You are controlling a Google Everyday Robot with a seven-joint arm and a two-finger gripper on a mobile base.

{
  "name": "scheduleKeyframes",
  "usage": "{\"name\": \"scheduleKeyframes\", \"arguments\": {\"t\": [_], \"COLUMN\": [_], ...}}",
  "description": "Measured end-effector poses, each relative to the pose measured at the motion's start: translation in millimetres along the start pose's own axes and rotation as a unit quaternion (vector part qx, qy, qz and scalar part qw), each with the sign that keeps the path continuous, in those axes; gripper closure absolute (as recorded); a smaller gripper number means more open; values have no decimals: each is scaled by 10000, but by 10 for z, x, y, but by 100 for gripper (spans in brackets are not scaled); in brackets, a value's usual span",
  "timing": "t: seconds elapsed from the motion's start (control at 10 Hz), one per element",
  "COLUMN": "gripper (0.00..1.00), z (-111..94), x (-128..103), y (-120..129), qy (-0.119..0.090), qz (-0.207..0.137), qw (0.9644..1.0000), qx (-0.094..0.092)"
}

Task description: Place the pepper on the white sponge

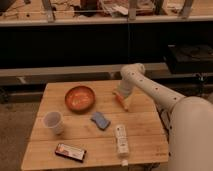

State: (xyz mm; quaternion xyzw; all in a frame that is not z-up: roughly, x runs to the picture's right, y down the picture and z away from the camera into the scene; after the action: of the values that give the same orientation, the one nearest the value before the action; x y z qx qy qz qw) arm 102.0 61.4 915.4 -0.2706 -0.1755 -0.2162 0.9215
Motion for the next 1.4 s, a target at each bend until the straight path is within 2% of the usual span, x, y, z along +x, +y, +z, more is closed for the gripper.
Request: {"name": "scheduleKeyframes", "arguments": {"t": [0.3,0.5,0.9,1.0,1.1,1.4], "gripper": [20,20,20,20,20,20], "z": [-57,-64,2,15,32,87], "x": [85,91,96,113,134,211], "y": [22,9,-15,-10,3,43], "qy": [-100,-111,206,252,195,-231], "qz": [412,605,1174,1371,1617,2063], "qw": [9987,9976,9928,9902,9866,9782], "qx": [276,329,99,73,63,98]}}
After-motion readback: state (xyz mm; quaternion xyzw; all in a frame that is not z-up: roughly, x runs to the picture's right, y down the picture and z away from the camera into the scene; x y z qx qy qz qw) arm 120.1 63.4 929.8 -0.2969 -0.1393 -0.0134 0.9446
